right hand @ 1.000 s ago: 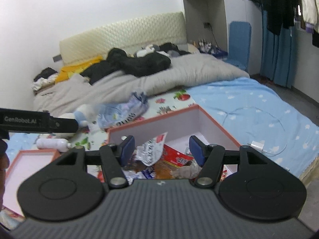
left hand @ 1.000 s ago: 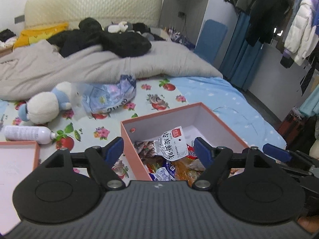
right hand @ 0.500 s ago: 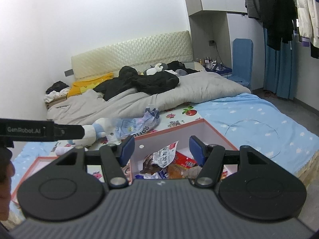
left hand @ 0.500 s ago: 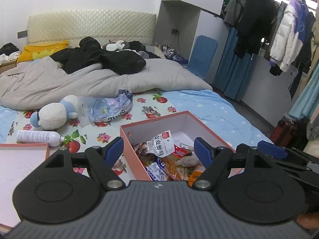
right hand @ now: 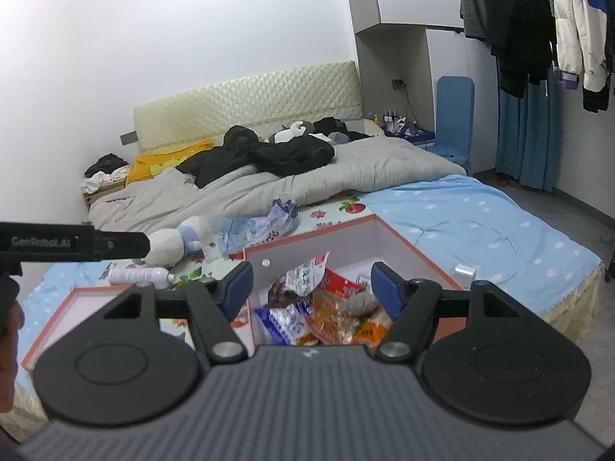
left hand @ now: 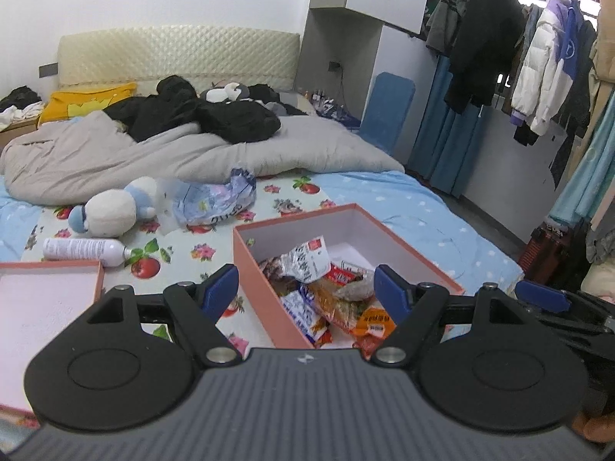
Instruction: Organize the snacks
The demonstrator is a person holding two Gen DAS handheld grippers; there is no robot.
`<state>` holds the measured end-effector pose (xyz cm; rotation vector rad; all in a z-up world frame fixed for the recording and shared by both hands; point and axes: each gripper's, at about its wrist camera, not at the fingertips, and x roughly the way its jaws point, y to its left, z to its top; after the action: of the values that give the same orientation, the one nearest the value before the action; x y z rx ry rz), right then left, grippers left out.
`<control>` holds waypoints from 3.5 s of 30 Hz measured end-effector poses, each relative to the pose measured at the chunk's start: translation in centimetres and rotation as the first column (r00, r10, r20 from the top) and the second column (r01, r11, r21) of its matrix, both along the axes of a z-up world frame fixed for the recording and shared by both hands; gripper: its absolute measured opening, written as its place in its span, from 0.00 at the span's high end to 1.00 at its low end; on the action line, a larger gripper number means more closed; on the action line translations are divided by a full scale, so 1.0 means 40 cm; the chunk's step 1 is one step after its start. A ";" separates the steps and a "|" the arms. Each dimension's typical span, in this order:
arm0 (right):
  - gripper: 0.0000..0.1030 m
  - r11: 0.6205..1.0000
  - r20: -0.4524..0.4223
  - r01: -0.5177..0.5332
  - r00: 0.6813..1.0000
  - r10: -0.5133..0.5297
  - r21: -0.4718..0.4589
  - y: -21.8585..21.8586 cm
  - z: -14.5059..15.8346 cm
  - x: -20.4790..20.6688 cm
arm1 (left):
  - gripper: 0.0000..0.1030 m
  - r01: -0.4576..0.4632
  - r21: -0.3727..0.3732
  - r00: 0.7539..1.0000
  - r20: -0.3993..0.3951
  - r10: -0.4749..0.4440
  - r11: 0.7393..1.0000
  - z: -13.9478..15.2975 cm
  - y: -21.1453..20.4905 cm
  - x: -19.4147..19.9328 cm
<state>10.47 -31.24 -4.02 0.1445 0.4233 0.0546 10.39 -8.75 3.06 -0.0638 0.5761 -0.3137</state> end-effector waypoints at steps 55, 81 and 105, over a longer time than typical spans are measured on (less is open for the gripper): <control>0.00 0.995 -0.069 0.093 0.994 -0.090 0.036 -0.033 -0.095 0.005 | 0.00 -0.032 0.059 0.996 -0.077 0.036 0.998 -0.132 -0.006 0.045; 0.00 0.994 -0.053 0.100 0.994 -0.097 0.052 -0.051 -0.088 -0.005 | 0.00 -0.047 0.052 0.995 -0.088 0.052 0.998 -0.131 -0.017 0.026; 0.00 0.993 -0.049 0.104 0.994 -0.101 0.059 -0.069 -0.088 -0.012 | 0.00 -0.062 0.059 0.993 -0.096 0.068 0.996 -0.125 -0.026 0.022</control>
<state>9.98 -34.02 -7.53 0.2285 0.4598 -0.0368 11.25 -9.80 -1.92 -0.0437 0.6782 -0.2317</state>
